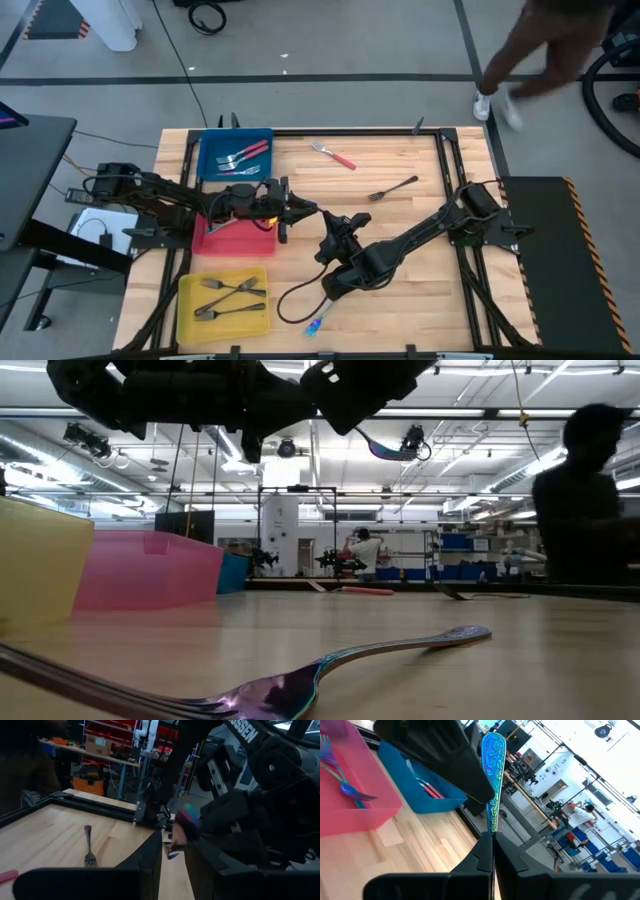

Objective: Sort silverware by color (type)
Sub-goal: Put the blue fork into the pink bin

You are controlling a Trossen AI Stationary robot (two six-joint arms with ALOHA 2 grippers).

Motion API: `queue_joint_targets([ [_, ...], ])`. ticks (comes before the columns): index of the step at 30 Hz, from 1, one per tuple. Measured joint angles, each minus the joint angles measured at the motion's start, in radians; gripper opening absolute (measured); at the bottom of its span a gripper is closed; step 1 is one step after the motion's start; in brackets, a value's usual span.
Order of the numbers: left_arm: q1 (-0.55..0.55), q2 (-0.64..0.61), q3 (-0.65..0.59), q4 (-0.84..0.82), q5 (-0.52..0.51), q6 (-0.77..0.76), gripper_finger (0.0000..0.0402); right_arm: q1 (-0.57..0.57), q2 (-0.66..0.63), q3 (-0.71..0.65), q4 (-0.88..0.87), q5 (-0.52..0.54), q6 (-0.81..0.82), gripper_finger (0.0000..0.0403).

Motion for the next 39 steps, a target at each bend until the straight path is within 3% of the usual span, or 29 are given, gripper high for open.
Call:
queue_joint_targets([
  [10,0.000,0.000,0.000,0.003,-0.001,0.004,0.0078,-0.008,0.009,0.000,0.064,-0.052,-0.033,0.0008],
  [17,0.000,0.000,0.000,-0.005,-0.003,0.009,0.0012,-0.009,0.009,0.000,0.110,-0.060,-0.079,0.0008],
  [29,0.001,-0.002,0.000,-0.035,-0.023,0.044,0.0003,-0.014,0.009,0.000,0.110,-0.160,-0.083,0.0013],
  [33,0.001,-0.055,-0.001,-0.136,-0.023,0.080,0.0002,0.001,0.004,0.000,0.109,-0.088,-0.169,0.0027],
  [39,0.000,-0.250,-0.001,-0.530,-0.002,0.087,0.0001,0.034,-0.015,0.000,0.089,-0.038,-0.222,0.0030],
])
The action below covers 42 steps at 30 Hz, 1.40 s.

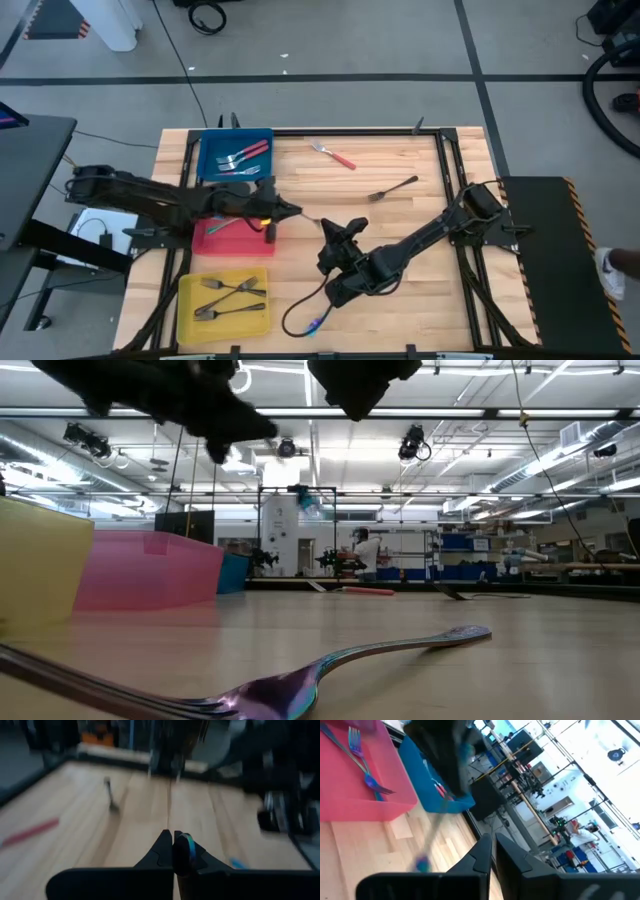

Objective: Sort silverware by color (type)
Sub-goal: Put the blue fork into the pink bin

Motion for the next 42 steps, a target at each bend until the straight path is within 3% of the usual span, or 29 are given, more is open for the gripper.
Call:
queue_joint_targets([
  [7,-0.009,-0.294,0.003,-0.415,0.009,-0.089,0.0003,0.006,-0.003,0.000,-0.078,-0.056,0.093,0.0030],
  [11,-0.009,-0.427,0.070,-0.661,0.009,-0.118,0.0004,-0.009,-0.003,0.000,-0.160,-0.079,0.193,0.0032],
  [15,-0.009,-0.493,0.129,-0.948,0.009,-0.169,0.0005,-0.028,-0.003,0.000,-0.237,-0.119,0.287,0.0032],
  [19,-0.009,-0.503,0.124,-1.133,-0.007,-0.245,0.0006,-0.040,-0.003,0.000,-0.292,-0.170,0.361,0.0032],
  [25,-0.006,-0.468,0.108,-1.224,-0.021,-0.292,0.0006,-0.049,-0.003,0.000,-0.326,-0.185,0.409,0.0032],
  [35,-0.006,-0.414,0.108,-1.208,-0.033,-0.304,0.0007,-0.049,-0.003,0.000,-0.328,-0.194,0.416,0.0031],
  [42,-0.005,-0.393,0.113,-1.371,-0.040,-0.388,0.0007,-0.049,-0.003,0.000,-0.340,-0.201,0.417,0.0032],
])
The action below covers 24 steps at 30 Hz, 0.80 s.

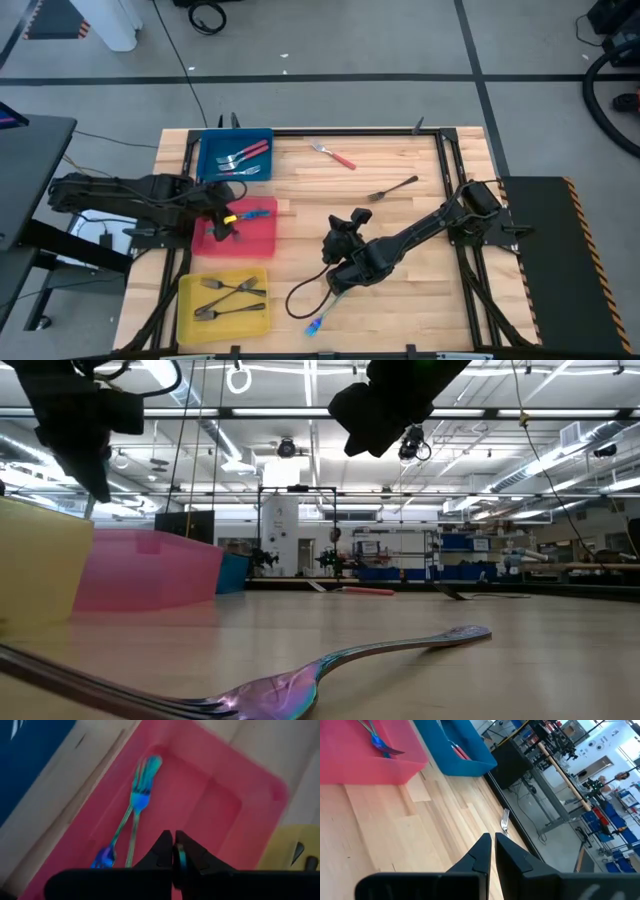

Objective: Sort silverware by color (type)
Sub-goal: Put the blue fork into the pink bin

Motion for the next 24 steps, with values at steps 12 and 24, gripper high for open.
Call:
queue_joint_targets([
  [12,0.000,0.003,0.118,-0.204,0.059,0.035,0.0008,-0.033,0.000,0.000,0.000,0.000,0.012,0.0031],
  [24,0.000,0.048,0.039,-0.180,0.025,-0.014,0.0032,-0.039,0.000,0.000,-0.011,-0.031,0.026,0.0033],
])
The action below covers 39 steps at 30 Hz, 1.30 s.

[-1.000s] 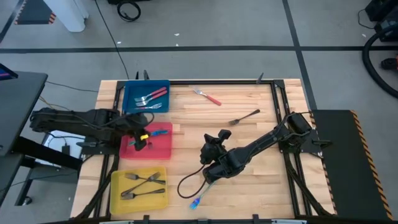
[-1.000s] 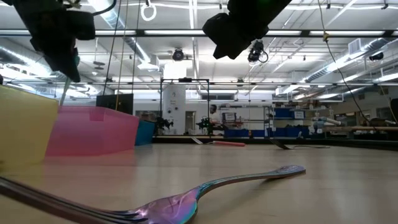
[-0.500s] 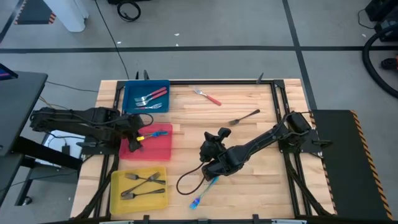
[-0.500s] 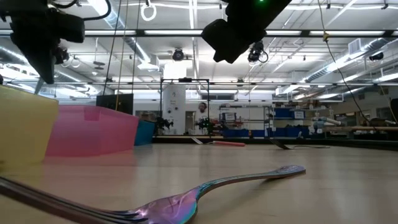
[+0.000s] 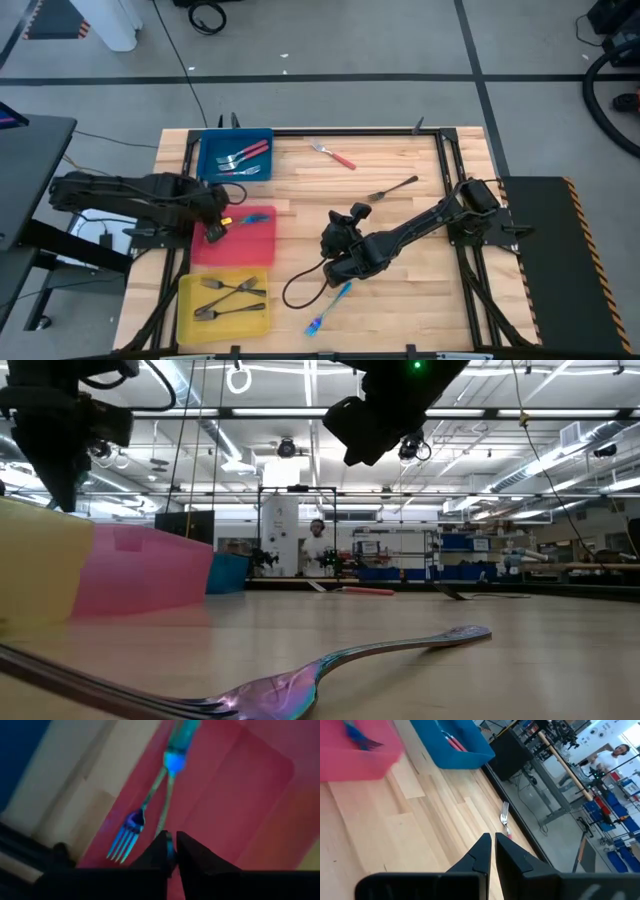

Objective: Sort silverware by color (type)
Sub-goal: Put the blue fork into the pink bin, then put the pink fork into the blue bin

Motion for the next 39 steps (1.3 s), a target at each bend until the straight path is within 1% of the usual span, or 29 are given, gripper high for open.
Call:
queue_joint_targets([
  [4,-0.001,0.042,-0.010,0.082,0.008,0.012,0.0057,0.001,0.000,0.000,-0.002,-0.001,0.000,0.0032],
  [8,-0.002,0.075,-0.010,0.159,0.007,0.061,0.0081,-0.002,0.000,0.000,-0.003,0.001,0.000,0.0032],
  [12,-0.002,0.087,-0.009,0.177,0.007,0.084,0.0099,-0.008,0.000,0.000,-0.009,0.001,0.000,0.0033],
  [19,-0.001,0.084,-0.009,0.155,0.006,0.087,0.0103,-0.022,0.000,0.000,-0.013,-0.002,-0.001,0.0033],
  [24,-0.001,0.084,-0.009,0.127,0.024,0.092,0.0103,-0.056,0.000,0.000,-0.016,-0.007,-0.028,0.0032],
  [26,-0.001,0.084,-0.009,0.127,0.012,0.109,0.0103,-0.078,0.000,0.000,-0.015,-0.035,-0.039,0.0031],
  [29,0.000,0.084,-0.009,0.133,0.002,0.122,0.0103,-0.117,0.000,0.000,-0.014,-0.125,-0.049,0.0031],
  [33,0.000,0.084,-0.008,0.144,0.002,0.125,0.0103,-0.174,0.000,0.000,-0.013,-0.239,-0.104,0.0031],
  [36,0.000,0.084,-0.008,0.155,-0.007,0.145,0.0103,-0.223,0.000,0.000,0.011,-0.295,-0.221,0.0031],
  [37,0.000,0.084,-0.008,0.164,-0.015,0.153,0.0103,-0.243,0.000,0.000,0.030,-0.334,-0.286,0.0031],
  [39,0.000,0.084,-0.008,0.184,-0.044,0.166,0.0103,-0.293,0.000,0.000,0.080,-0.461,-0.420,0.0031],
])
